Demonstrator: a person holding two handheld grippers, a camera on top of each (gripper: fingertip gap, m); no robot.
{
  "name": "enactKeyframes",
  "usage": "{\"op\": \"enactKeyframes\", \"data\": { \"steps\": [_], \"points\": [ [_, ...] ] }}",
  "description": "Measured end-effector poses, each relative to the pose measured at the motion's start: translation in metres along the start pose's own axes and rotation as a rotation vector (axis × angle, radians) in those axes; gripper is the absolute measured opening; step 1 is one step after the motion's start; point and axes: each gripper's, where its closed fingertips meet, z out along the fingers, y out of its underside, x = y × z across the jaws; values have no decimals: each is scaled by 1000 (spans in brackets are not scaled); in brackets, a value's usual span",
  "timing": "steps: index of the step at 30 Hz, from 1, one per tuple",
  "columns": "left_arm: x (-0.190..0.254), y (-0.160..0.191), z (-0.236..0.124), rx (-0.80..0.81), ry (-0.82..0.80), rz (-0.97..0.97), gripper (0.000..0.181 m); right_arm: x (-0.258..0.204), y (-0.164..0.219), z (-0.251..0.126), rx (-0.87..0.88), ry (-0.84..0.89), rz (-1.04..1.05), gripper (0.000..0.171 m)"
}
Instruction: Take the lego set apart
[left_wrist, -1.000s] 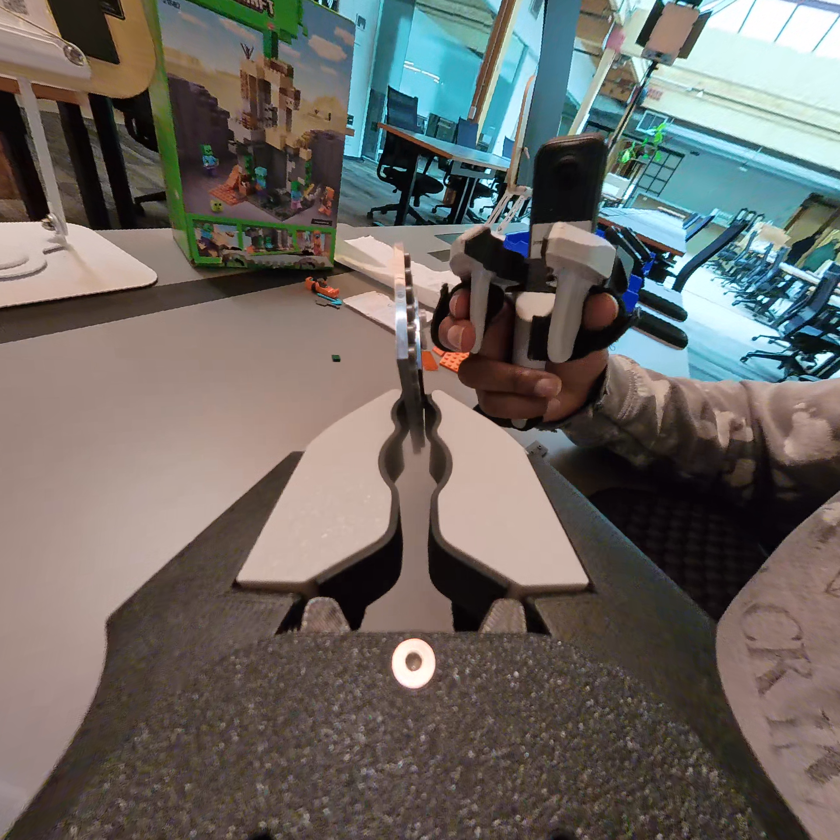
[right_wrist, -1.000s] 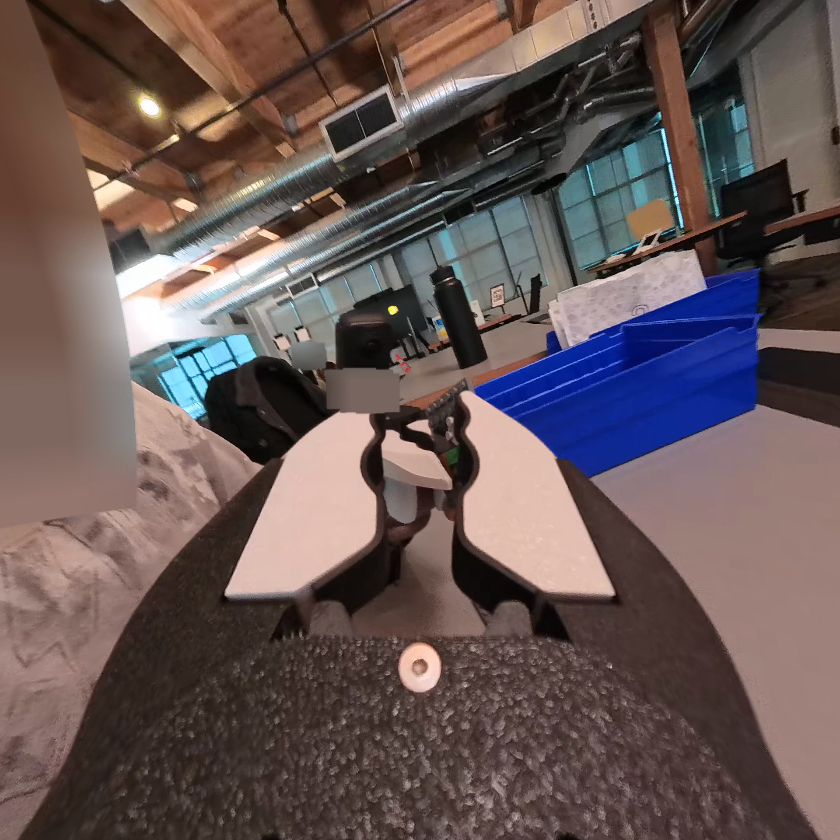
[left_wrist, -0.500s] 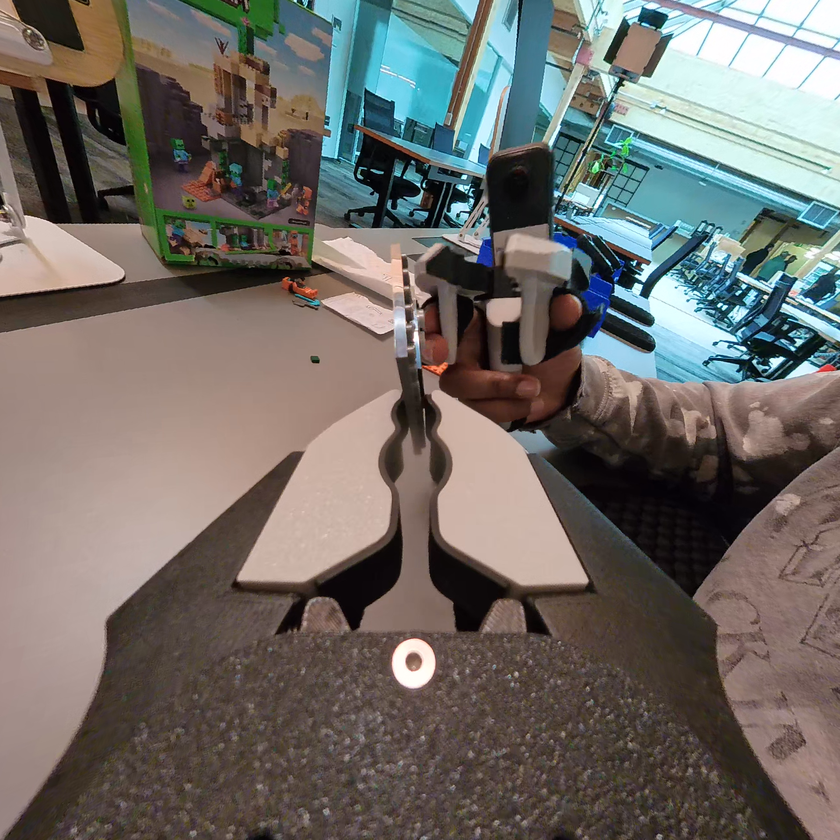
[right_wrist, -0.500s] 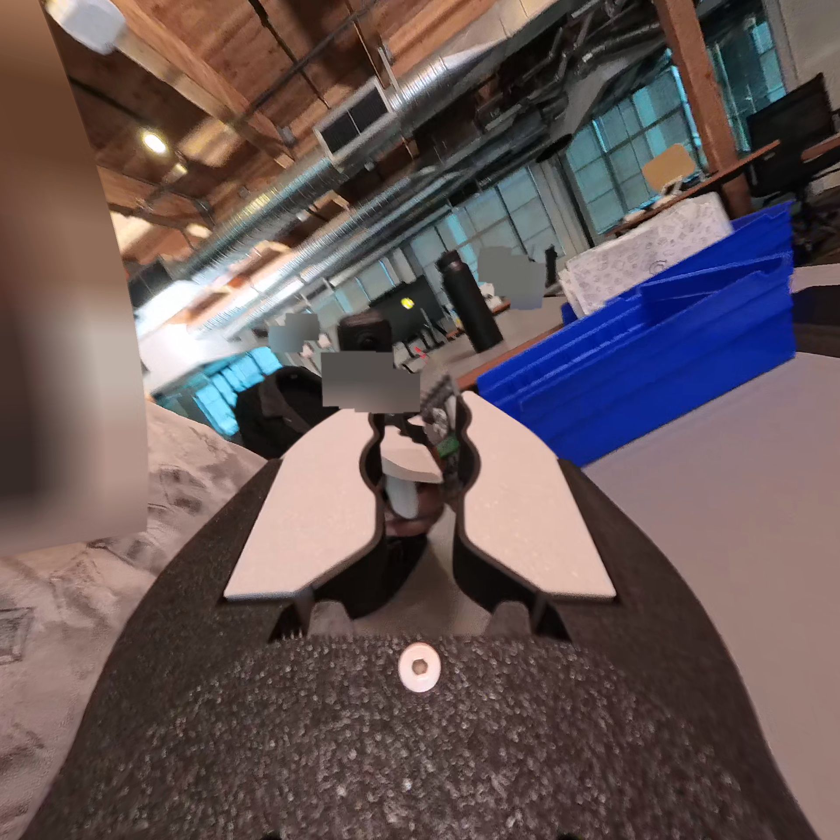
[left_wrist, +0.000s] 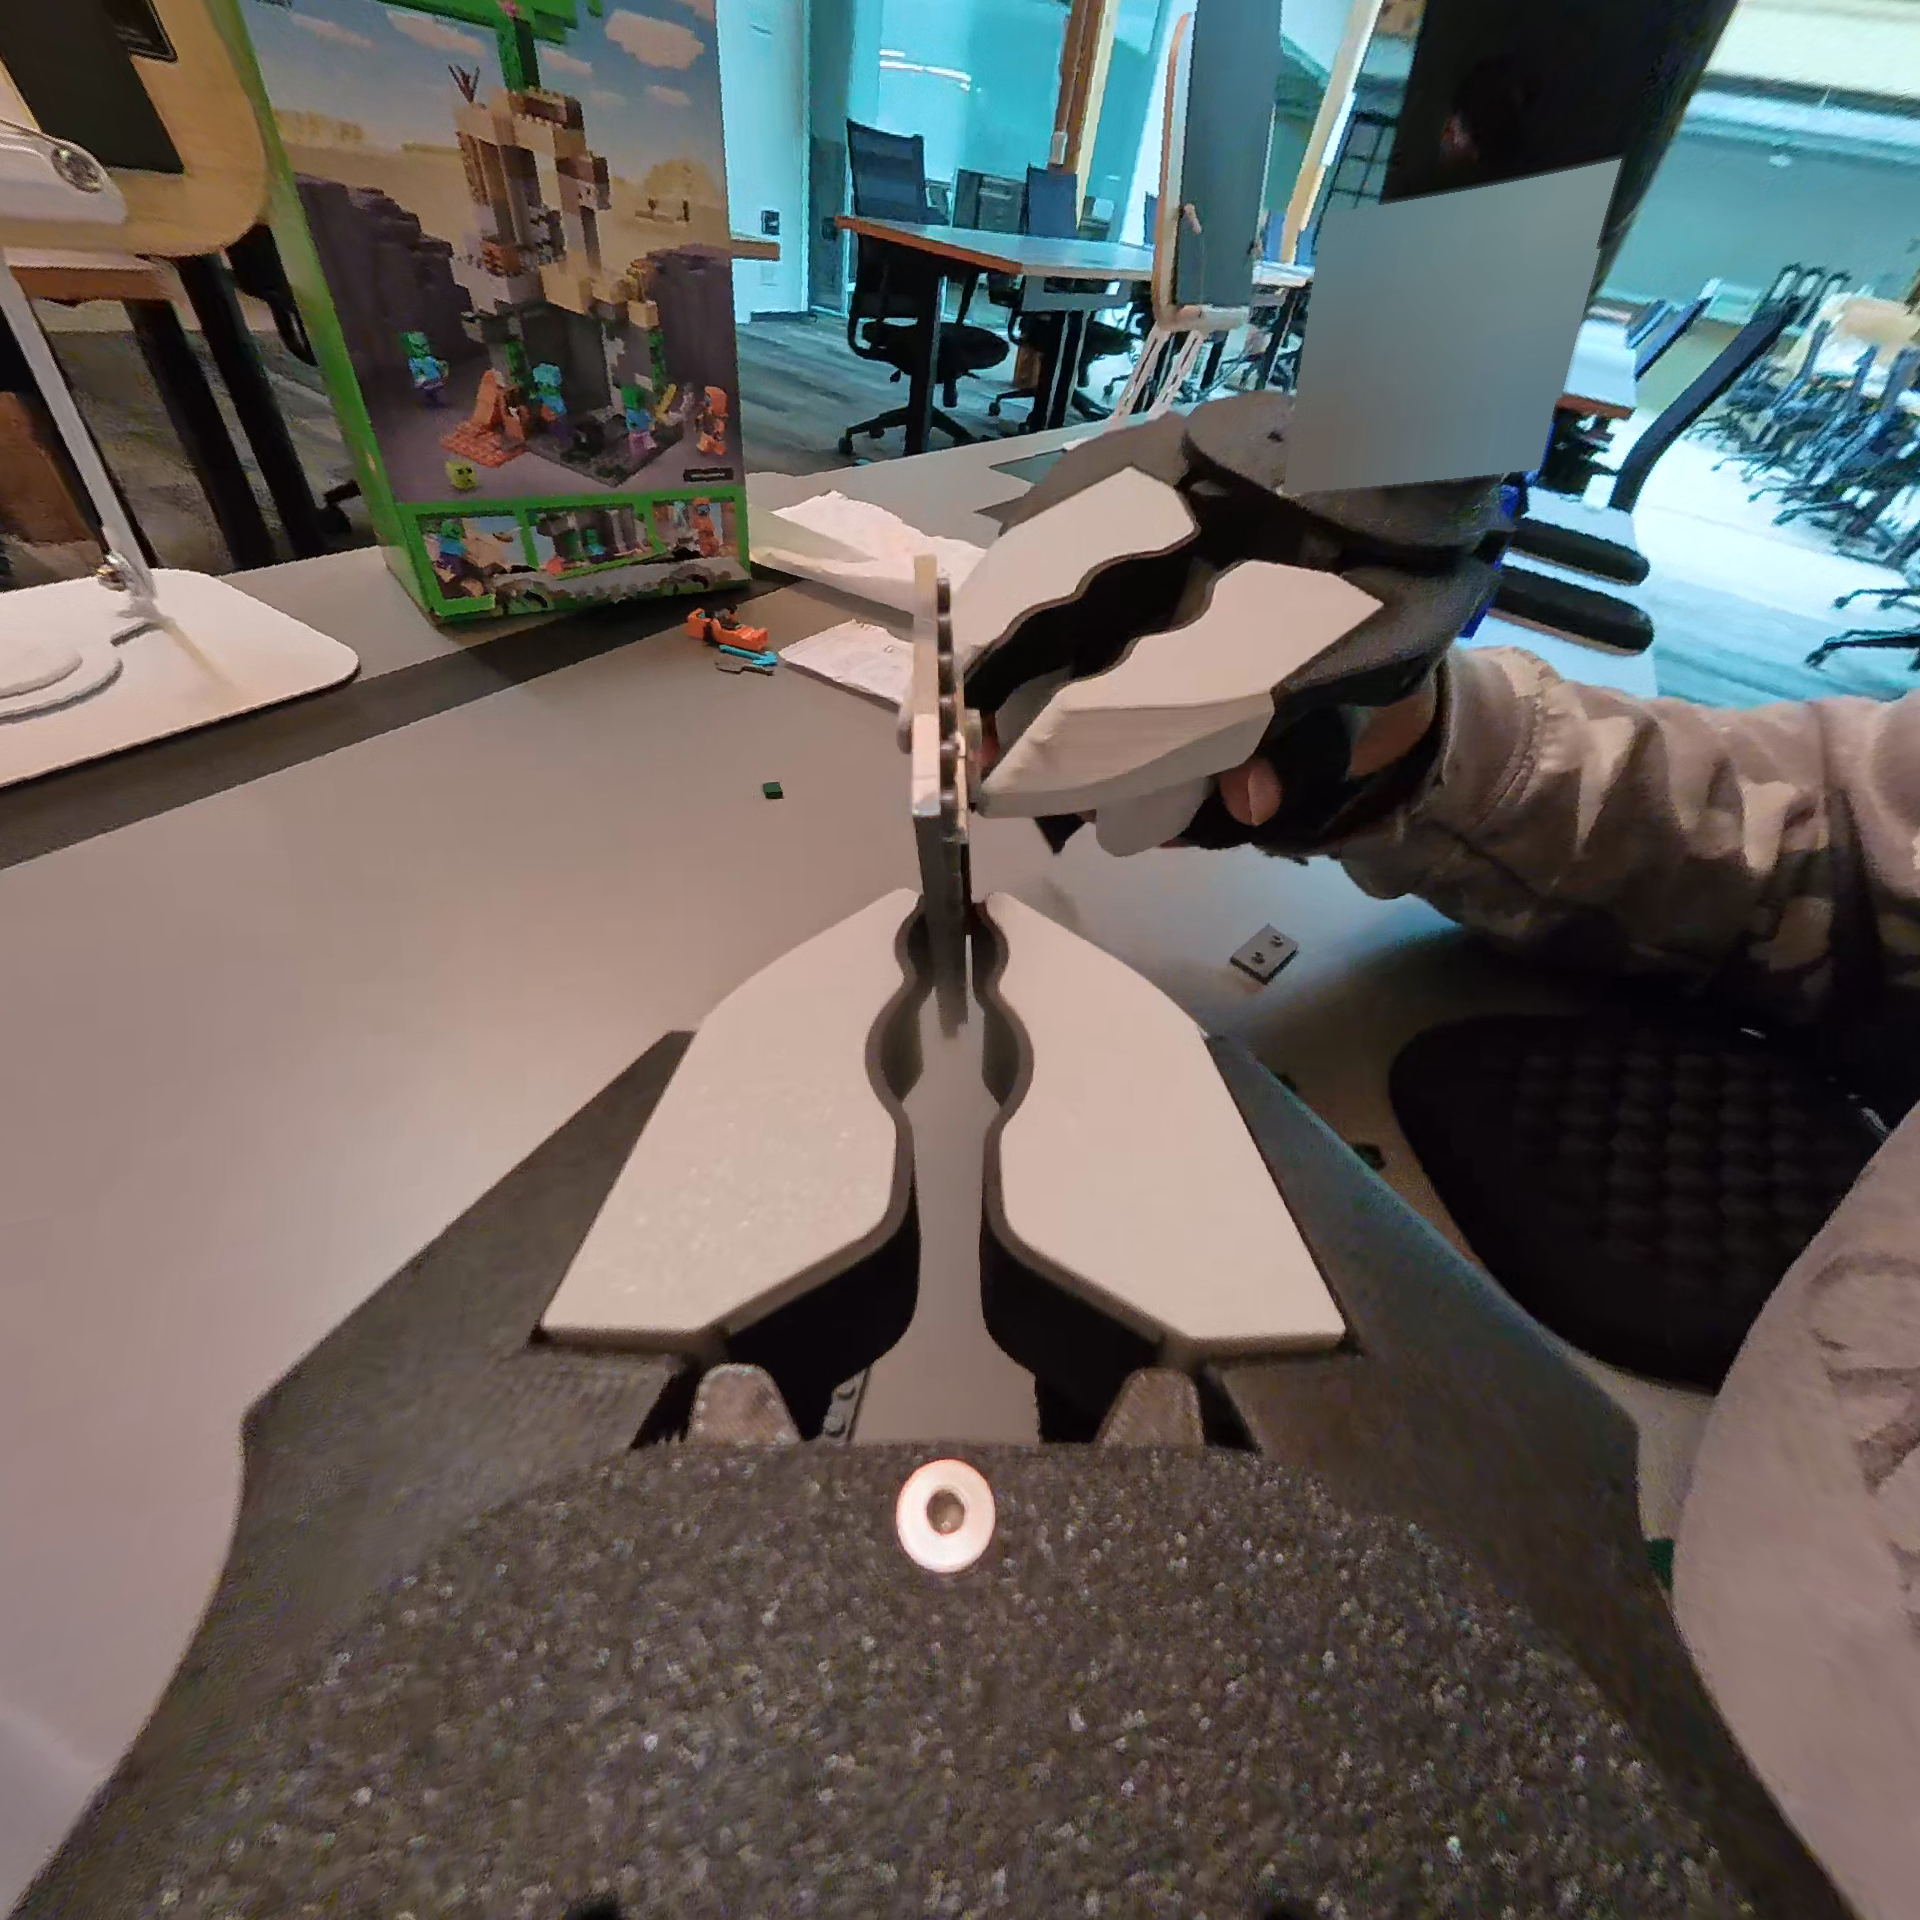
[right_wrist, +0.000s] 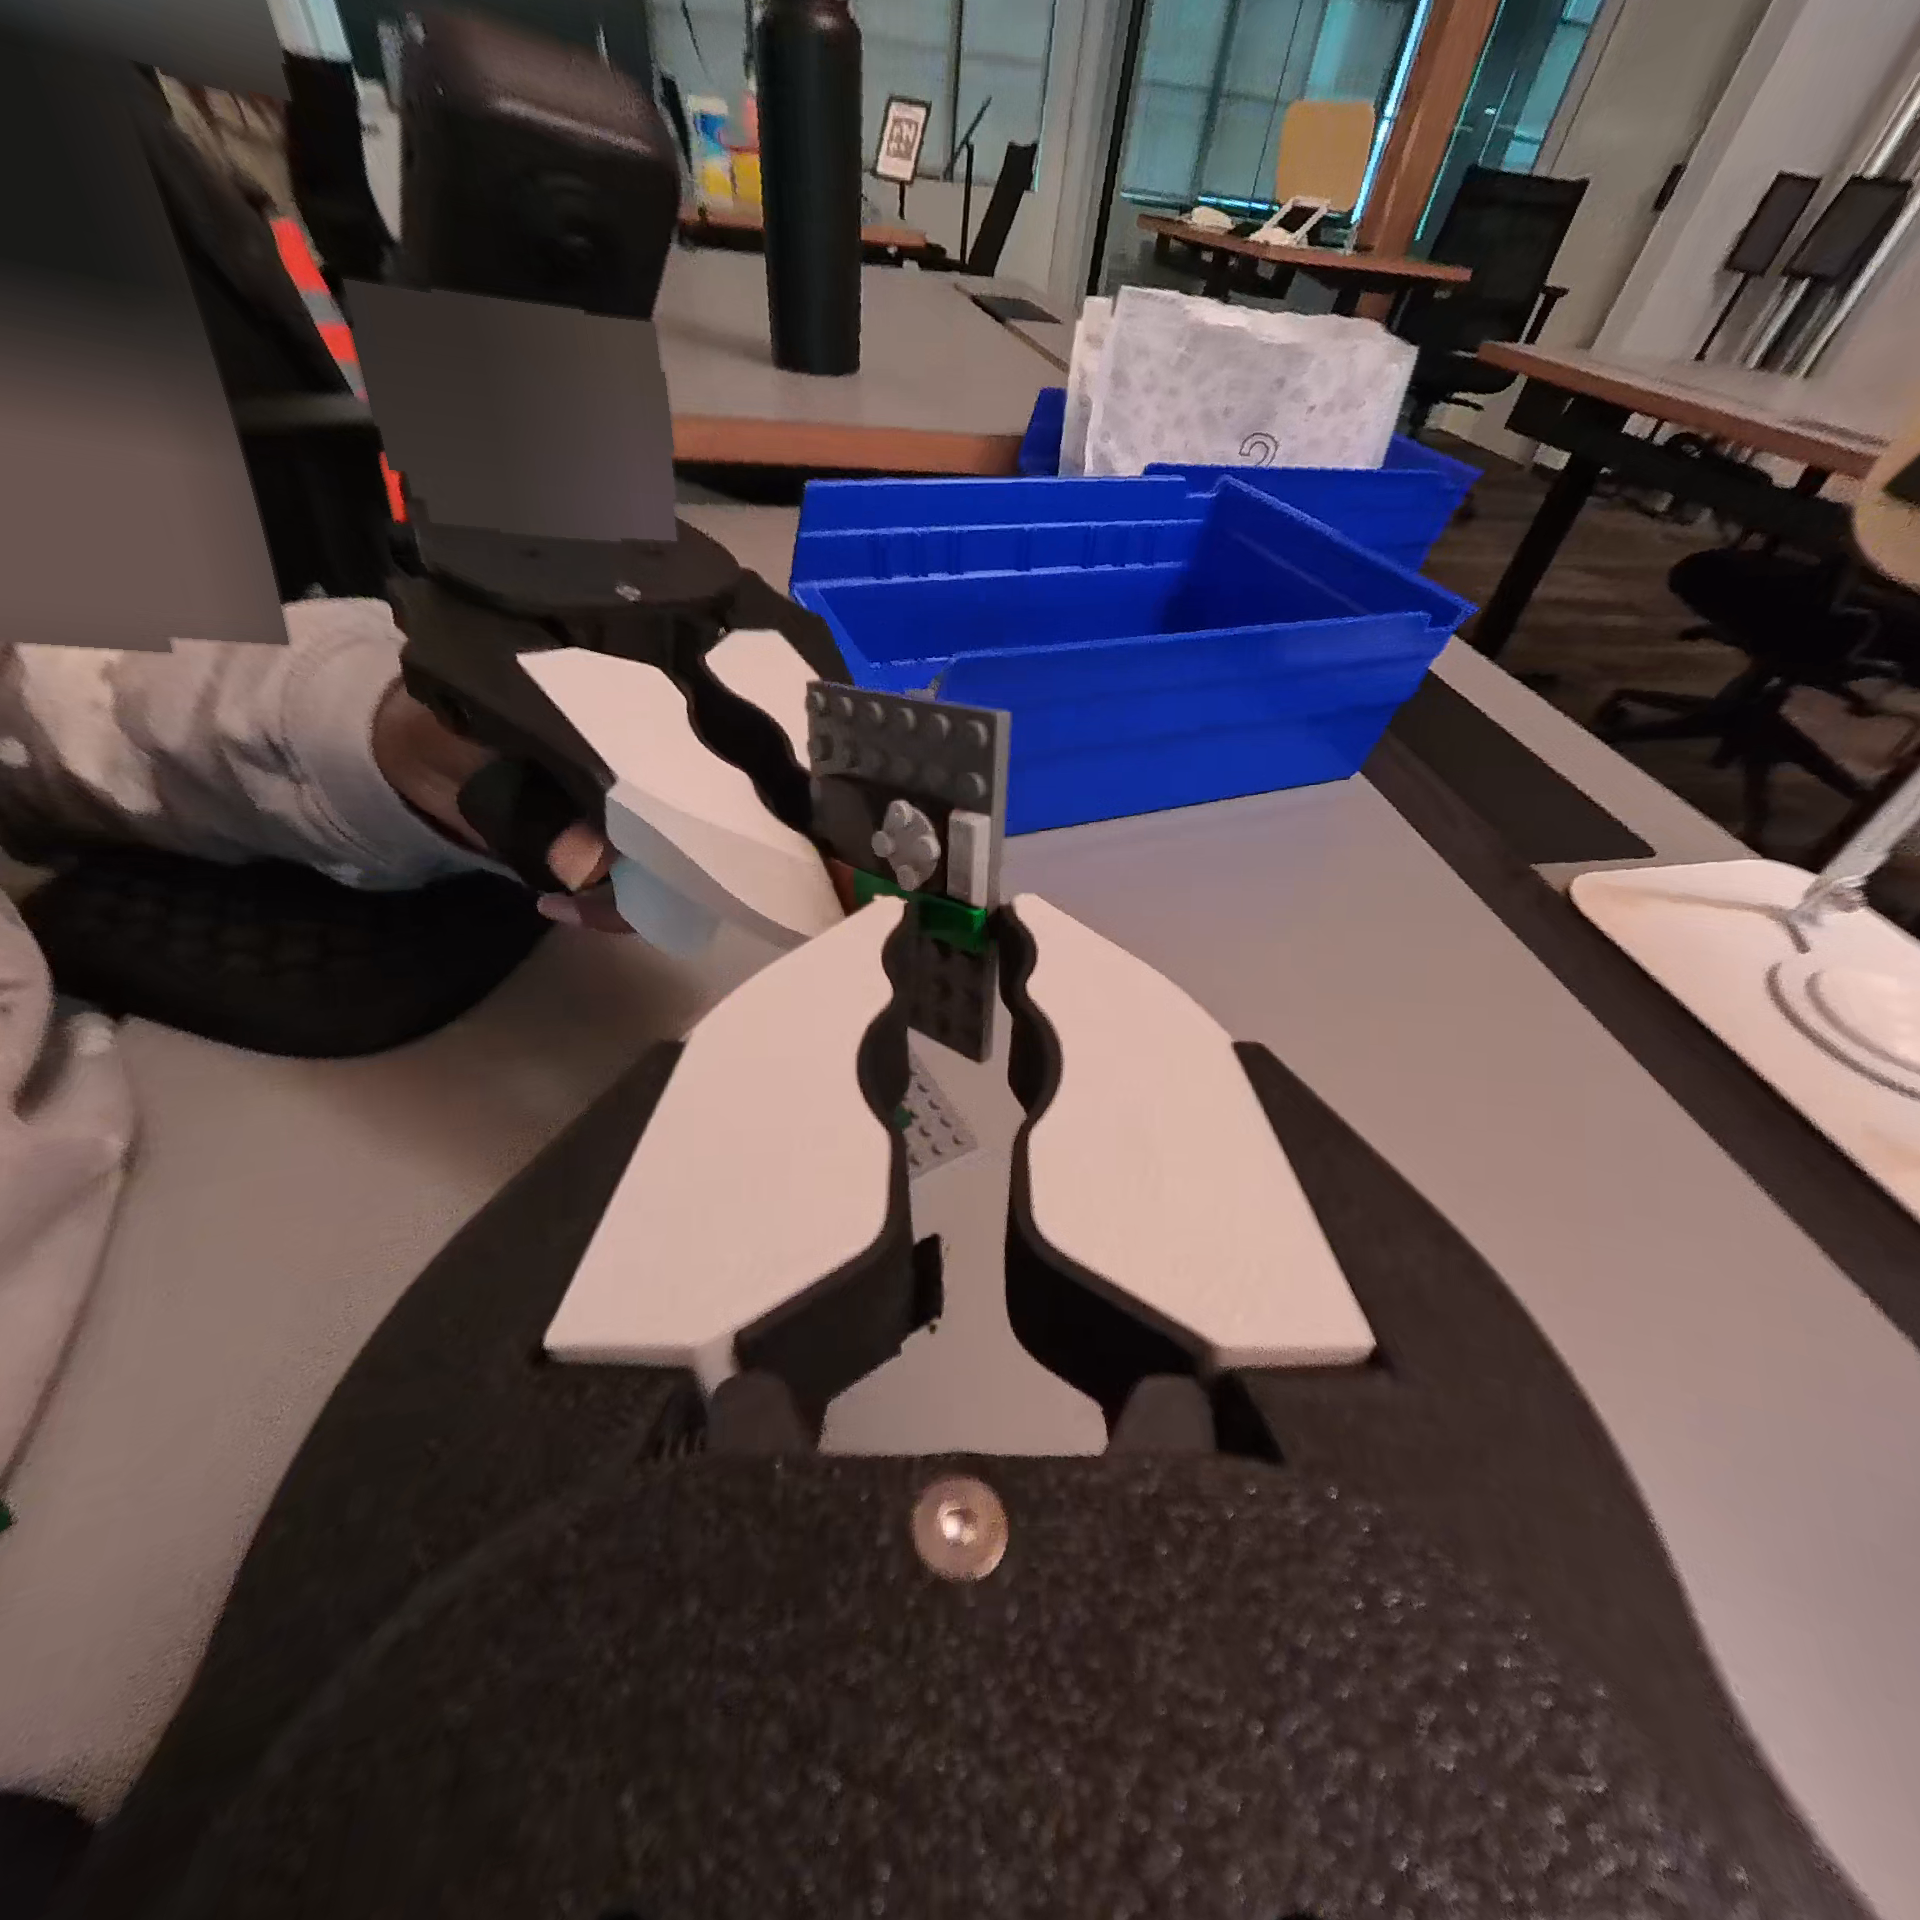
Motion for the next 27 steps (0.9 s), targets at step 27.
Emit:
{"op": "enactKeyframes", "data": {
  "steps": [27],
  "points": [
    [13,26,-2,-175,112,201,8,-24,42,-1,-318,-128,-259,8]
  ]
}}
